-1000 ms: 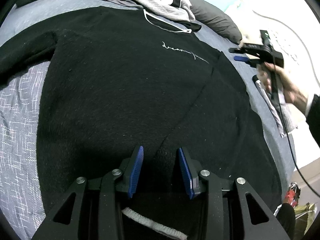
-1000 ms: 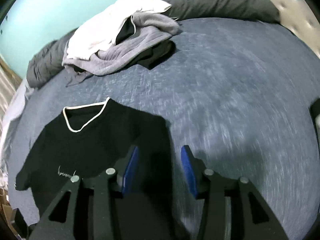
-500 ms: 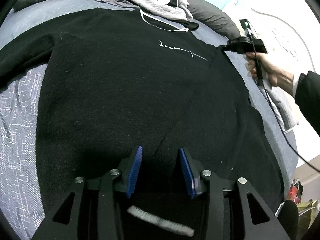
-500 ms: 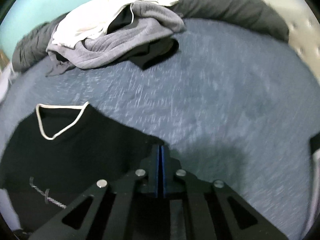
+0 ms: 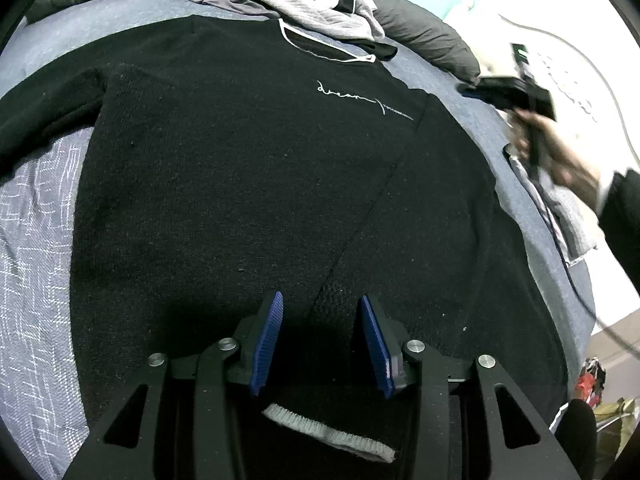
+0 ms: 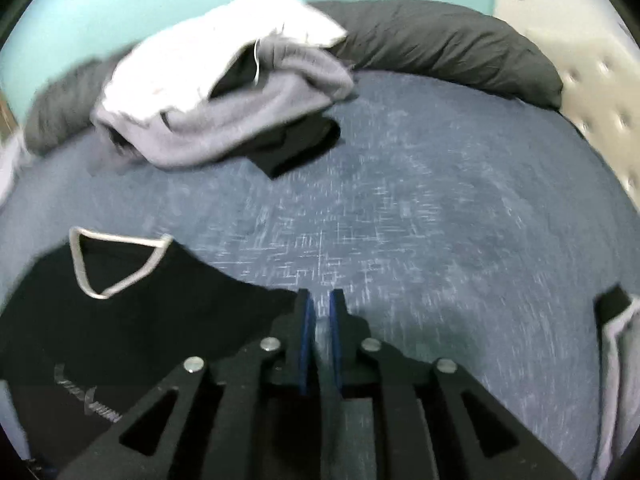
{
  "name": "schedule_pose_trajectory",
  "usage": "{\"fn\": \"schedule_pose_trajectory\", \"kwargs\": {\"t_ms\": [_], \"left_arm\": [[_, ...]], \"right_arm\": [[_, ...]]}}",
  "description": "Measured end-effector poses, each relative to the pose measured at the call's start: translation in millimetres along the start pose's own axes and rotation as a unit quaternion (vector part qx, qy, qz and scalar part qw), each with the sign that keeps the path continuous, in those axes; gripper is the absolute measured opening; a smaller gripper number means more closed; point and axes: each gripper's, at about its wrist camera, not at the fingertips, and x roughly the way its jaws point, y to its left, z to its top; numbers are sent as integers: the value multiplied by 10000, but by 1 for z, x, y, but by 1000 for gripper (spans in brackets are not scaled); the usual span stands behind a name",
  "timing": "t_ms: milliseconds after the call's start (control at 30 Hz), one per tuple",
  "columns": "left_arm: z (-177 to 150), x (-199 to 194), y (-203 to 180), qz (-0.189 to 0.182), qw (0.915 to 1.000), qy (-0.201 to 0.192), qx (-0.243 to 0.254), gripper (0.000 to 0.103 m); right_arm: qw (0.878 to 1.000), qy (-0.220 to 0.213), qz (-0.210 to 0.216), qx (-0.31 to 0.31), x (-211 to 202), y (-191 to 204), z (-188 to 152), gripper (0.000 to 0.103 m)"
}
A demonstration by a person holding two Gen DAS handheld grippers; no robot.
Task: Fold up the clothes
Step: 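Grasp the other white-trimmed sleeve cuff with the left gripper and lift it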
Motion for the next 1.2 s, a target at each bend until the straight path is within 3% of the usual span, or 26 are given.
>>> {"fn": "schedule_pose_trajectory", "kwargs": {"t_ms": [100,300,400,533,700,967,1200], "left_arm": [[1,1,-1,22,10000,2,12,44],[1,2,-2,52,10000,7,24,44],[1,1,0,12,10000,10,-34,44],[1,-3,2,-45,9999,55,-118,44],[4,-23,7,25,9999,-87,-119,45],[-7,-52,34,265,9984,-287,-396,45],[-16,-81,58,413,9956,-514,-668,45]], "right_arm": [[9993,-101,352,119,-30,-10,-27,9],[9968,403,689,-70,-39,7,-94,9],[9964,739,384,-147,-25,13,-116,9],[9981,393,372,300,-42,13,-118,9],[9941,-45,912,581,-83,44,-134,9],[9793,-133,1622,1200,-114,86,-189,14],[9761,-227,1909,1015,-135,126,-219,16]]}}
